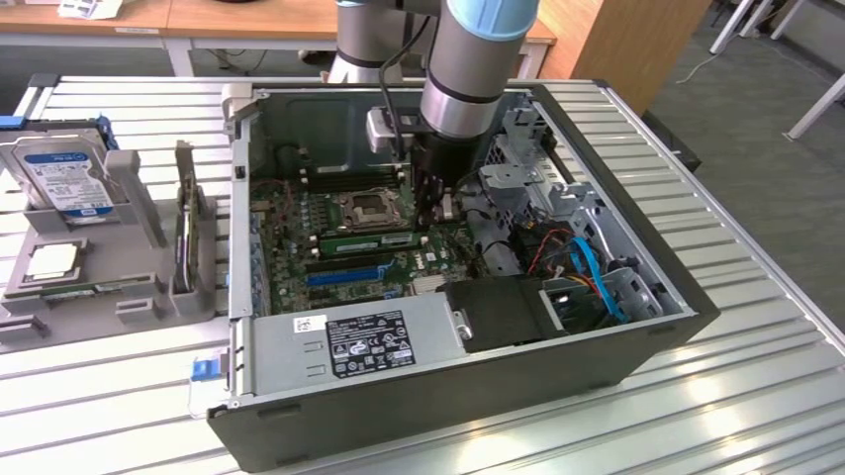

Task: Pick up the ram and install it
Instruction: 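Press down the ram until it locks into place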

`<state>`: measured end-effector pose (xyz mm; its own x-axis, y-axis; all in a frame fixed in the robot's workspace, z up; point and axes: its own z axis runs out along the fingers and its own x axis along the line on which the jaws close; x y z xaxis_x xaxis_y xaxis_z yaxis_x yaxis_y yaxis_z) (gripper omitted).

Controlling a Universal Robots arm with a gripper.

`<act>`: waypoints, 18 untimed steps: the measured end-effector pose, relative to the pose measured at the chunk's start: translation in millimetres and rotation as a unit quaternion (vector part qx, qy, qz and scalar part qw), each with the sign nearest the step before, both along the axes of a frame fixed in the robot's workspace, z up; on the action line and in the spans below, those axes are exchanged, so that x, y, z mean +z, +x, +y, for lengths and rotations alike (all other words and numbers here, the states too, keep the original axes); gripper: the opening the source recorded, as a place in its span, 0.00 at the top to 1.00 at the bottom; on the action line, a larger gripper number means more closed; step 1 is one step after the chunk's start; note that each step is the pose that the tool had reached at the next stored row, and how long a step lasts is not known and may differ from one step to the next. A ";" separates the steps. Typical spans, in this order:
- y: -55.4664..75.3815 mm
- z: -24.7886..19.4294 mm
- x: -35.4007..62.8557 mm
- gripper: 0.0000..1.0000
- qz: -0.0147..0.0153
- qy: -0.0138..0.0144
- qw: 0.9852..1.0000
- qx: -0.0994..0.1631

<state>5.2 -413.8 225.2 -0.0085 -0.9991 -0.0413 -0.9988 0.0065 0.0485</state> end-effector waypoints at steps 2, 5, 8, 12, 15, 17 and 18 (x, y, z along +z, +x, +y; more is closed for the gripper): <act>0.0 0.0 -0.6 0.90 0.000 0.001 1.000 0.000; 0.0 0.0 -0.9 0.90 0.000 0.002 1.000 0.000; 0.0 0.0 -1.0 0.90 0.000 0.002 1.000 0.000; 0.0 0.0 -1.8 0.90 0.000 0.002 1.000 0.000; 0.0 0.0 -1.9 0.90 0.000 0.002 1.000 0.000; 0.0 0.0 -1.9 0.90 0.000 0.002 1.000 0.000; 0.0 0.0 -2.0 0.90 0.000 0.002 1.000 0.000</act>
<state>5.2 -413.8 223.3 -0.0085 -0.9990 -0.0448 -0.9988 0.0063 0.0483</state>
